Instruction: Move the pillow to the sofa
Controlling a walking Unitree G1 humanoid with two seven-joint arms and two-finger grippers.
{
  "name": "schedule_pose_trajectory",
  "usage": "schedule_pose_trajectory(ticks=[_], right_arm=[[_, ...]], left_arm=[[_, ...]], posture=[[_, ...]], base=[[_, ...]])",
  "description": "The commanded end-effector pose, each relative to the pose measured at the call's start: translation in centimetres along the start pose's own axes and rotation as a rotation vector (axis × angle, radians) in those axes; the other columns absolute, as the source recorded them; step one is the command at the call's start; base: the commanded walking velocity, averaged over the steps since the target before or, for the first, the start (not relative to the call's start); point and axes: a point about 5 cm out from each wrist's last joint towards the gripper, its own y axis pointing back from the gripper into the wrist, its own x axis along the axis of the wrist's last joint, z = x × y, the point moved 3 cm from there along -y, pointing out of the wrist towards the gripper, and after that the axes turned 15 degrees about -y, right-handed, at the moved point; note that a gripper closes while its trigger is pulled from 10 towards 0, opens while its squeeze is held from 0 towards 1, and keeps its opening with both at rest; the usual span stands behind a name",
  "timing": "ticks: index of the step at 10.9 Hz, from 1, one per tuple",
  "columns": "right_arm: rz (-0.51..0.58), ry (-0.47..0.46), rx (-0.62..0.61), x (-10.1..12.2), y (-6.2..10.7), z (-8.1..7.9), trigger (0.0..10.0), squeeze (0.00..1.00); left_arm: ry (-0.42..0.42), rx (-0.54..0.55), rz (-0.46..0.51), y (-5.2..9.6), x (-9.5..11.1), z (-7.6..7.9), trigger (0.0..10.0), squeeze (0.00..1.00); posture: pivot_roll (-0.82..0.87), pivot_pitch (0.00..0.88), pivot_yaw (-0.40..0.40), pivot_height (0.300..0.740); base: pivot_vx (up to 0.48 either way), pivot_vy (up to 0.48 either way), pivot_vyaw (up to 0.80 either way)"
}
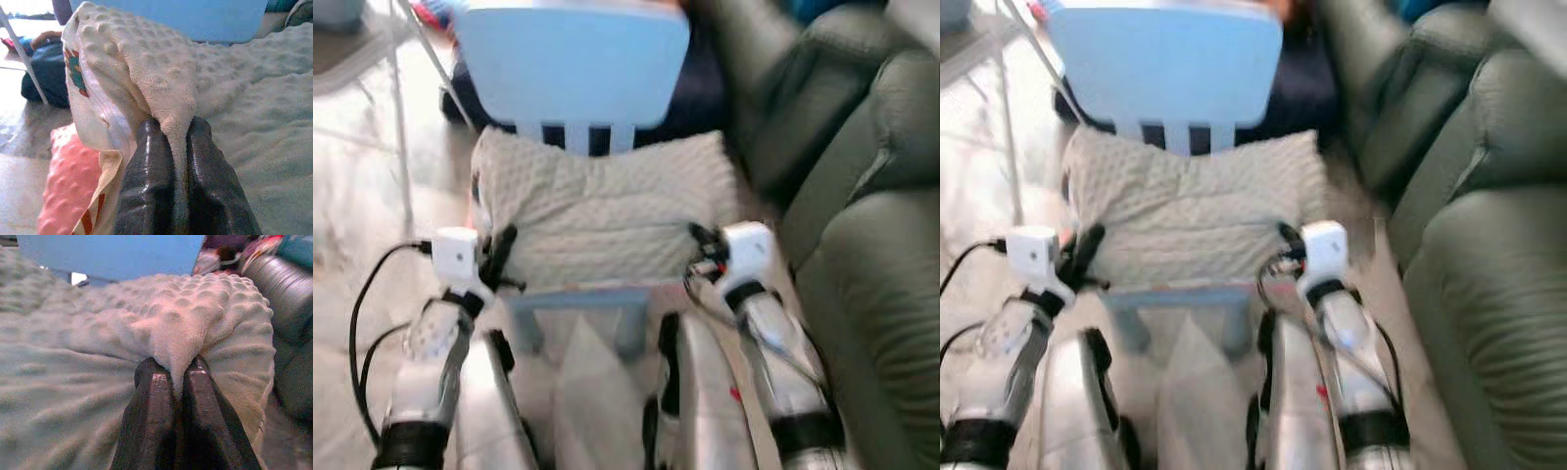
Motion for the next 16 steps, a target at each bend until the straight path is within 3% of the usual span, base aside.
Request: schedule_pose_trajectory(ticks=[1,2,3,4,5,14,16], right_arm=[[0.028,-0.007,-0.082,0.8,0.8,1.5,10.0,0.00],[-0.005,-0.036,-0.108,0.2,1.7,1.9,10.0,0.00],[0.002,-0.038,-0.091,0.4,1.9,1.6,10.0,0.00],[0.025,-0.096,-0.117,1.0,1.6,1.6,10.0,0.00],[0.029,-0.084,-0.123,1.2,1.5,1.6,10.0,0.00],[-0.002,-0.120,-0.134,1.4,1.4,2.0,10.0,0.00],[-0.012,-0.115,-0.154,1.4,1.4,2.0,10.0,0.00]], left_arm=[[-0.013,0.038,0.009,0.1,0.7,-0.9,9.8,0.00],[-0.026,0.032,0.003,0.1,1.3,-1.0,10.0,0.00],[-0.024,0.035,-0.032,0.2,0.9,-0.9,10.0,0.00],[-0.016,0.037,-0.028,0.2,1.0,-0.4,10.0,0.00],[-0.014,0.037,-0.029,0.2,1.1,-0.3,10.0,0.00],[-0.022,0.066,-0.058,-0.8,1.5,-0.8,10.0,0.00],[-0.037,0.067,-0.109,-0.8,0.6,-0.3,10.0,0.00]], posture=[[0.03,0.000,-0.083,0.473],[0.03,0.000,-0.078,0.473],[0.02,0.000,-0.072,0.473],[0.02,0.000,-0.071,0.473],[0.02,0.000,-0.069,0.482],[0.02,0.000,-0.056,0.647],[0.01,0.000,-0.058,0.657]], base=[[0.000,0.000,0.00],[0.000,0.000,0.00],[0.000,0.000,0.00],[0.000,0.000,0.00],[0.000,0.000,0.00],[0.000,0.000,0.00],[0.000,0.000,0.00]])
